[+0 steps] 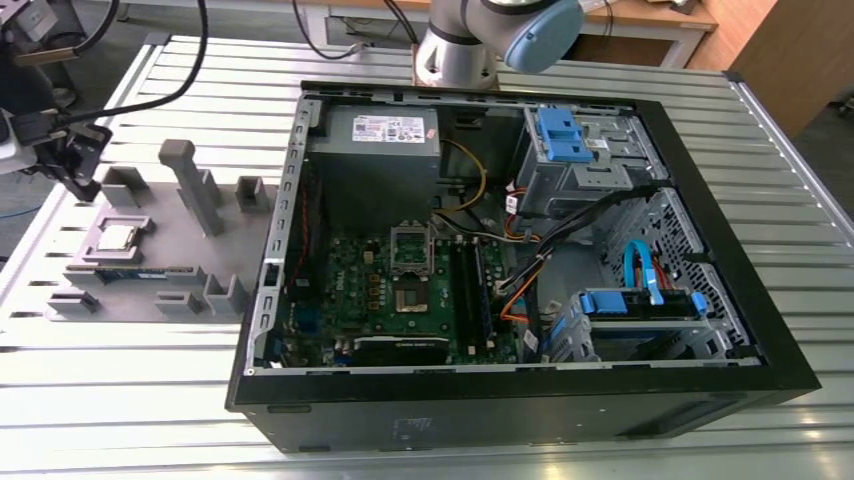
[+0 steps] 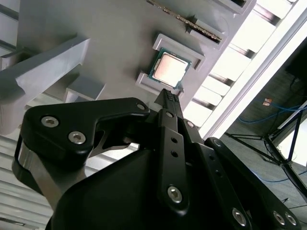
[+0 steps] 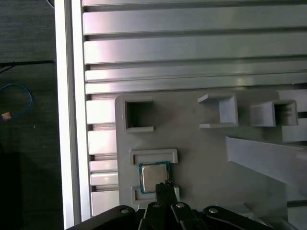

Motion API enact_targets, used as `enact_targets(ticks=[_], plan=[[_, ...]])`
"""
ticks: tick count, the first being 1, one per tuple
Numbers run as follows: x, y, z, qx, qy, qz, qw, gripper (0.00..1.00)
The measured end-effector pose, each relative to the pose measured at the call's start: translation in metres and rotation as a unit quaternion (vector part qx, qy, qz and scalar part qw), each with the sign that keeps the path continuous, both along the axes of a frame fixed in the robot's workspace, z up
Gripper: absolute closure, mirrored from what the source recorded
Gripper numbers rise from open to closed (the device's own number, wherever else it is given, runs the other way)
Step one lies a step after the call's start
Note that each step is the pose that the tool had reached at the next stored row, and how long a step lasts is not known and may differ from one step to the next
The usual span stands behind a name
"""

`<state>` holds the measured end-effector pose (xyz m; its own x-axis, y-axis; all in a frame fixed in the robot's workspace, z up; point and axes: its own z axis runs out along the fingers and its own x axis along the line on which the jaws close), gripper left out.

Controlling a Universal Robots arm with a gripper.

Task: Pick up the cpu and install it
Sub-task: 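Reach for the cpu, then pick up the cpu and move it towards the insertion slot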

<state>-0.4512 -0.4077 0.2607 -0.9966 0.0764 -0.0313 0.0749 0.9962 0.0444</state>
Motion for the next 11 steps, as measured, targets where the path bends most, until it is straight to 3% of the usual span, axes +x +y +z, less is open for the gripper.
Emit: enact_targets(ticks=[11], plan=[[-0.0011, -0.0016, -0.0083, -0.0001, 0.0, 0.0, 1.0, 0.89]])
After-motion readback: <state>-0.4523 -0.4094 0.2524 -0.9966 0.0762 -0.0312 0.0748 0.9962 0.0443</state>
